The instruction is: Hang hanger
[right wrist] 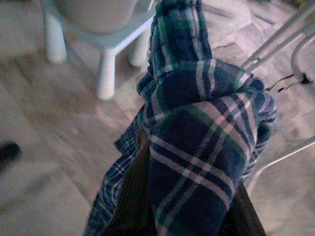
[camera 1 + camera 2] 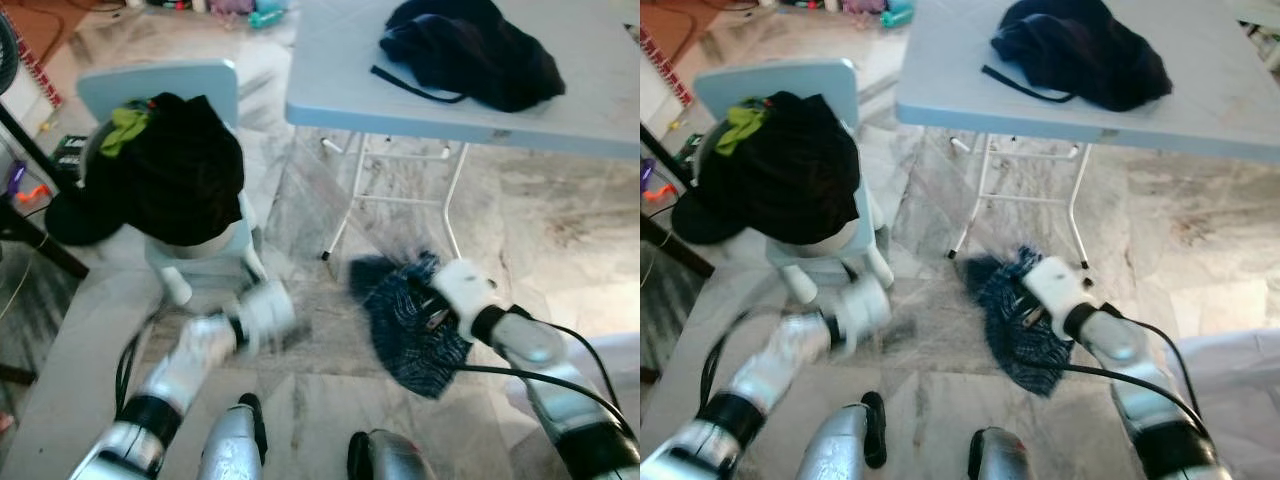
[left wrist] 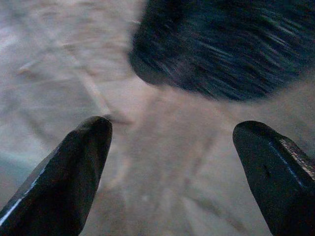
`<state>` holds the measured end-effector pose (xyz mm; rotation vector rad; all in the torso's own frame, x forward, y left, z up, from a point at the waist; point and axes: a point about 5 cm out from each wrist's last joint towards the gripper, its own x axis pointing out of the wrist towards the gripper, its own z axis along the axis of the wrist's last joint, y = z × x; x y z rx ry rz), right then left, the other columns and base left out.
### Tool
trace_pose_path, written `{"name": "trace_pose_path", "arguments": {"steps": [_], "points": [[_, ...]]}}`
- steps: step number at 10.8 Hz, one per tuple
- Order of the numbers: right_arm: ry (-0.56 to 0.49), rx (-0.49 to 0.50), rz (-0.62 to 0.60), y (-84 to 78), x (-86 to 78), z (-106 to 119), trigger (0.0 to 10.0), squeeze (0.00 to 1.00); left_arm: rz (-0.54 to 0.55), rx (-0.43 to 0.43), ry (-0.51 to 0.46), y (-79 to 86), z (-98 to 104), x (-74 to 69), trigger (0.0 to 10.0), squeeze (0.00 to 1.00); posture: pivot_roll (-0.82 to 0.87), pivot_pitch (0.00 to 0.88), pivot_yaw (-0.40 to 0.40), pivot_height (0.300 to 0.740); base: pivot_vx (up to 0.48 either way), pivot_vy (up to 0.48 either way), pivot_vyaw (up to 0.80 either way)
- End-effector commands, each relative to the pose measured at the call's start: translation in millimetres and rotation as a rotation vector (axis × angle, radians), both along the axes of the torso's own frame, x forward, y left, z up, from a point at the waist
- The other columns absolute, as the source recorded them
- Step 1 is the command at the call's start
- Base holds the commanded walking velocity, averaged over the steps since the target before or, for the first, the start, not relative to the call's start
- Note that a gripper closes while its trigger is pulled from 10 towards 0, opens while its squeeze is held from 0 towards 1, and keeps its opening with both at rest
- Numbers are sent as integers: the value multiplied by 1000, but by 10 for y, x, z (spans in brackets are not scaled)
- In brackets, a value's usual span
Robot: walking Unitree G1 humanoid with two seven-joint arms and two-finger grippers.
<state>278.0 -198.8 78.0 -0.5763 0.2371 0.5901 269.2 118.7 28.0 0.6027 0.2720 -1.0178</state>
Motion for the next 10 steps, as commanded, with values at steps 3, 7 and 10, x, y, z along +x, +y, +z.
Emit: {"name": "trace_pose_path", "arguments": {"steps": [3, 7, 10], "points": [[62, -152, 35, -268, -34, -121, 10000, 0, -150, 48, -132, -6, 251, 29, 10000, 0, -7, 112, -39, 740, 0, 0, 0], [113, -235, 204, -254, -128, -207, 10000, 0, -169, 32, -178, 159, 483, 98, 10000, 0, -12, 139, -15, 740, 0, 0, 0], [171, -264, 370, -283, -336, -224, 10000, 0, -184, -32, -248, 68, 617, 105, 10000, 0, -41, 204, -51, 740, 0, 0, 0]]}}
